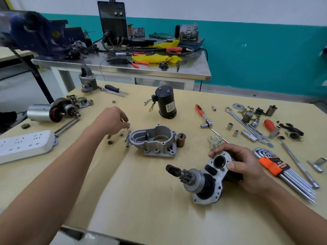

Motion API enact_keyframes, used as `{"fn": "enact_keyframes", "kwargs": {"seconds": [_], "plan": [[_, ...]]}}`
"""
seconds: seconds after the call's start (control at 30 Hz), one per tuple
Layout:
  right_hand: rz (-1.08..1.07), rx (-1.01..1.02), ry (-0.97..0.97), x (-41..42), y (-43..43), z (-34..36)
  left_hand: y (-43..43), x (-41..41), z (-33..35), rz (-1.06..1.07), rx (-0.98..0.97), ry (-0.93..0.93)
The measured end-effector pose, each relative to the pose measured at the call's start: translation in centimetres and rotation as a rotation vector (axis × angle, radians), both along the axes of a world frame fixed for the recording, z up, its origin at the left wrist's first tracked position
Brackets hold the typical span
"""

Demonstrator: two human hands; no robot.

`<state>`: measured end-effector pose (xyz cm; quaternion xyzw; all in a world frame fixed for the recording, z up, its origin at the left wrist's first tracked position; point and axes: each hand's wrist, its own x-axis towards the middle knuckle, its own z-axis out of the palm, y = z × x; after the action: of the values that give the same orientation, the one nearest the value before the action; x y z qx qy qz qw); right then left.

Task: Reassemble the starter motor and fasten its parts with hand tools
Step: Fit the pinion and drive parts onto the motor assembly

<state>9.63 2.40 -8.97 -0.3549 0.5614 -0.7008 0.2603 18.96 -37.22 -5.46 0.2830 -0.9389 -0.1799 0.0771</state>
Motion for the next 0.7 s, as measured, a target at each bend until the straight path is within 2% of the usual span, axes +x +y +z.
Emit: {"fn": "enact_keyframes", "kwargs": {"seconds": [0.3, 0.37, 0.4, 0.47, 0.53, 0.6, 0.7], "plan": [[-0.01, -0.01, -0.01, 0.0, 0.3, -0.1, 0.3, -3.5, 0.9, -0.077, -0.055, -0.231], [-0.004, -0.014, -0.016, -0.1, 0.3, 0.0, 1.4, -3.2, 2.1, -0.075, -0.052, -0.163], [-0.003, -0.019, -0.019, 0.0, 0.3, 0.0, 2.4, -2.8, 3.0, -0.077, -0.01, -0.058], [-0.003, -0.027, -0.017, 0.0, 0.2, 0.1, 5.8, -1.6, 4.9, -0.138, 0.213, 0.231], [0.009, -0.023, -0.015, -0.1, 0.2, 0.0, 10.5, 0.0, 6.5, -0.309, 0.528, 0.41], [0.022, -0.031, -0.026, -0.2, 0.2, 0.0, 14.8, 0.8, 6.9, -0.472, 0.733, 0.411], [0.014, -0.035, -0.037, -0.3, 0.6, 0.0, 18.8, 0.2, 5.5, -0.512, 0.93, 0.294]]}}
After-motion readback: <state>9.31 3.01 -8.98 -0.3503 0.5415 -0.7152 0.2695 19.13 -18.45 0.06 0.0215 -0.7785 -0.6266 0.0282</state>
